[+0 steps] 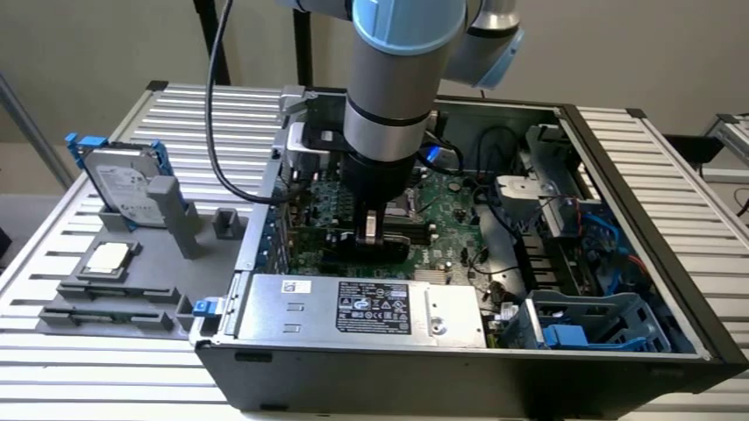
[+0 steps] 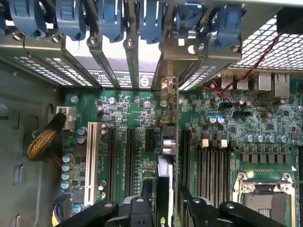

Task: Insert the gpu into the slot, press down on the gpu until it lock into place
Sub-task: 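Insert the gpu into the slot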

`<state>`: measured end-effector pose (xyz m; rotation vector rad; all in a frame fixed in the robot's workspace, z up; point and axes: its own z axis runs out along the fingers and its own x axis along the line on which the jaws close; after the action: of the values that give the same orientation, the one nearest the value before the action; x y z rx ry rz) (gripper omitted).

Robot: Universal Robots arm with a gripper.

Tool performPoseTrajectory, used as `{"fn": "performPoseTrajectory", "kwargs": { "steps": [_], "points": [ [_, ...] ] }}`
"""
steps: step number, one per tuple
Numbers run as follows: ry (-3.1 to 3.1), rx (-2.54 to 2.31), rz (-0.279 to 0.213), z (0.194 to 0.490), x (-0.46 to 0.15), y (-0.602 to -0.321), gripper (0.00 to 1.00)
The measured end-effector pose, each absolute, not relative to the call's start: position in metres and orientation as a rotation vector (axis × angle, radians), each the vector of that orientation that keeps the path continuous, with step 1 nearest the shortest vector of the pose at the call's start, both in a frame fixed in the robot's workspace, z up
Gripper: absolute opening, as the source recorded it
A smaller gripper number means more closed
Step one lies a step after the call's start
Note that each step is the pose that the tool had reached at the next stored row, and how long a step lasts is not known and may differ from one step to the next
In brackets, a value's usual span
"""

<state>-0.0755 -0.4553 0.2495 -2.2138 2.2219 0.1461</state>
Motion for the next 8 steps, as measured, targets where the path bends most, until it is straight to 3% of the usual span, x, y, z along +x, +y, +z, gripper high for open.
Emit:
{"fn": "performPoseTrajectory", "kwargs": {
  "steps": [8],
  "points": [
    [2.222,-2.216,0.147,0.285,-0.075,-0.454,0.34]
  ]
}}
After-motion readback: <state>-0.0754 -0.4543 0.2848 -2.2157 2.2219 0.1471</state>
